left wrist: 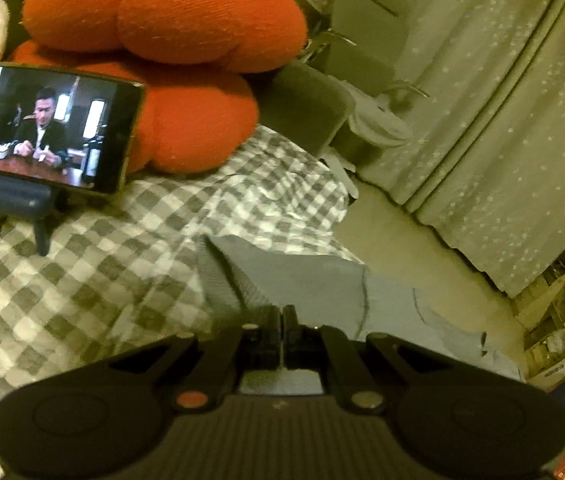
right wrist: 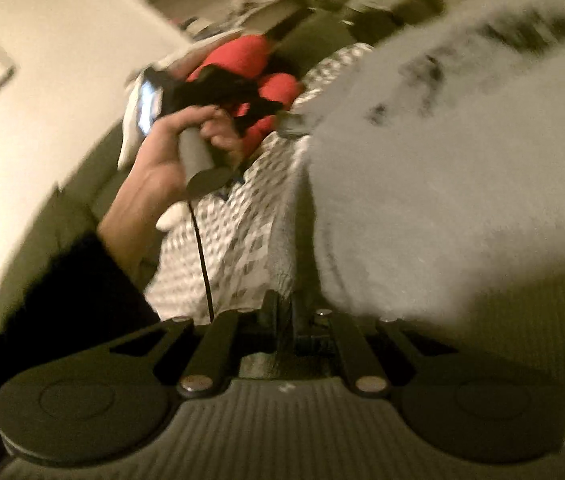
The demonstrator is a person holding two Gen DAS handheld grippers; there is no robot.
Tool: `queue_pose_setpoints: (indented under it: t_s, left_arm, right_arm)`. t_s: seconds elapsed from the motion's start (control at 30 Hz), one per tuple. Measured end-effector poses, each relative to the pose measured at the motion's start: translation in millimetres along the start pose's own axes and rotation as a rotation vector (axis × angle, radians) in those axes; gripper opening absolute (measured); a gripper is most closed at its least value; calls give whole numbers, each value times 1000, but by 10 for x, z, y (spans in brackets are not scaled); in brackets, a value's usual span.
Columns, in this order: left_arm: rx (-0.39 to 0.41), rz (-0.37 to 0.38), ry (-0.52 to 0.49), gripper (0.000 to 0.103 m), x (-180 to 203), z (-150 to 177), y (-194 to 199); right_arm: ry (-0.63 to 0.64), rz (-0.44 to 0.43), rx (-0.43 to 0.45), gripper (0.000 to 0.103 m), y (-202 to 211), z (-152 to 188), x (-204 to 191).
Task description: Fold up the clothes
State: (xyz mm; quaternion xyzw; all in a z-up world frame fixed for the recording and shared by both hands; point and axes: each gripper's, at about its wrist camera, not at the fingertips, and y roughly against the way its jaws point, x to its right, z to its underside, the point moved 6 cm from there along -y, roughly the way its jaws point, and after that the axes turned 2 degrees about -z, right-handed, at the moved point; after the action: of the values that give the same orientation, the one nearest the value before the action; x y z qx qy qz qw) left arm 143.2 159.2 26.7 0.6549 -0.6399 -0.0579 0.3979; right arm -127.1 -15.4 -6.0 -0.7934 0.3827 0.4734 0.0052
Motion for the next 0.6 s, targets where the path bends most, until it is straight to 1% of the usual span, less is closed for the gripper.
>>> queue_pose_setpoints:
  t_s: [0.07,0.17,0.33,0.47,0.6]
  left_arm:
    - [8,13,-3,0,43,-5,13]
    - [21,32,-7,0,108,-12,34]
    - [33,37,-8,0,153,-21,17]
    - [44,50,-20,0,244,-20,4]
    - [50,64,-73,0,411,27,-18]
  right_arm:
    - [-75,-29,10,7,26,-11,68]
    - [-133,-52,22,8,45,-25,116]
    - [-143,-66,27,8,45,-2,89]
    - [-185,-89,43,9,91,11,145]
    - [-232,-100,56,9,161,34,219]
